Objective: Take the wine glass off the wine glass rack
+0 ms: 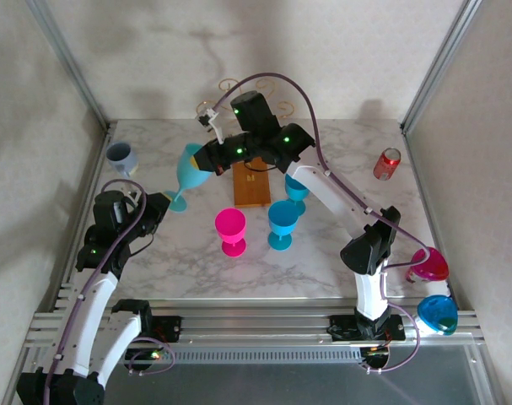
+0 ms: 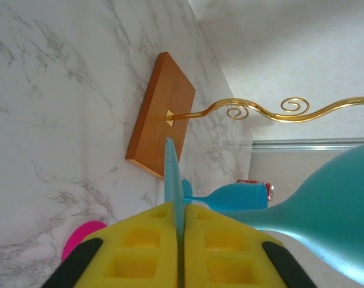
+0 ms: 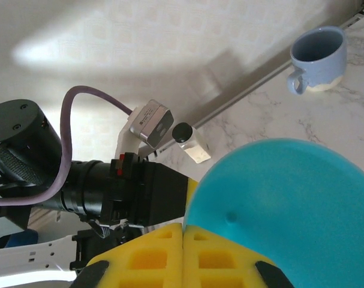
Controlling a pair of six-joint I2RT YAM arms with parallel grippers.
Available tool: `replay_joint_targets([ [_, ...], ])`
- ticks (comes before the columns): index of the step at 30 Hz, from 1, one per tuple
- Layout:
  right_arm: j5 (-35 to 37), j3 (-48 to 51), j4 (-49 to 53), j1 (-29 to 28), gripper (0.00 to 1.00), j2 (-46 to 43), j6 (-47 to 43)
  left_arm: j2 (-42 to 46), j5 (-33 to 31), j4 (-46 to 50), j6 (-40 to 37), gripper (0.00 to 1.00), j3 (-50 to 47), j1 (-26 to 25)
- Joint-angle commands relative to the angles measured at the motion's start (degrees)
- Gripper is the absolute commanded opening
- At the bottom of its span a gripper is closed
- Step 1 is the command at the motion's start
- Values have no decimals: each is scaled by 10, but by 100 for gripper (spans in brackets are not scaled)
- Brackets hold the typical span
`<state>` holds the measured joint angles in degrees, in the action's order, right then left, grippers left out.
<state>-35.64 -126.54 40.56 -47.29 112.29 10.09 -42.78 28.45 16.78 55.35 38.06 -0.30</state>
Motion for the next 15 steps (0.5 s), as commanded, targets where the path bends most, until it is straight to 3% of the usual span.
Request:
replay_joint_targets([
  [1, 16, 2, 9, -10, 0, -10, -2, 9, -15, -2, -5, 18, 23, 2],
  [3, 26, 6, 8, -10, 0, -14, -4, 11, -27, 12, -7, 33, 23, 1],
  [9, 55, 8, 21, -16, 0, -13, -14, 20, -81, 75, -17, 40, 23, 3],
  [15, 147, 1, 45, -47, 0, -5, -61, 27, -120, 142, -31, 41, 28, 4],
])
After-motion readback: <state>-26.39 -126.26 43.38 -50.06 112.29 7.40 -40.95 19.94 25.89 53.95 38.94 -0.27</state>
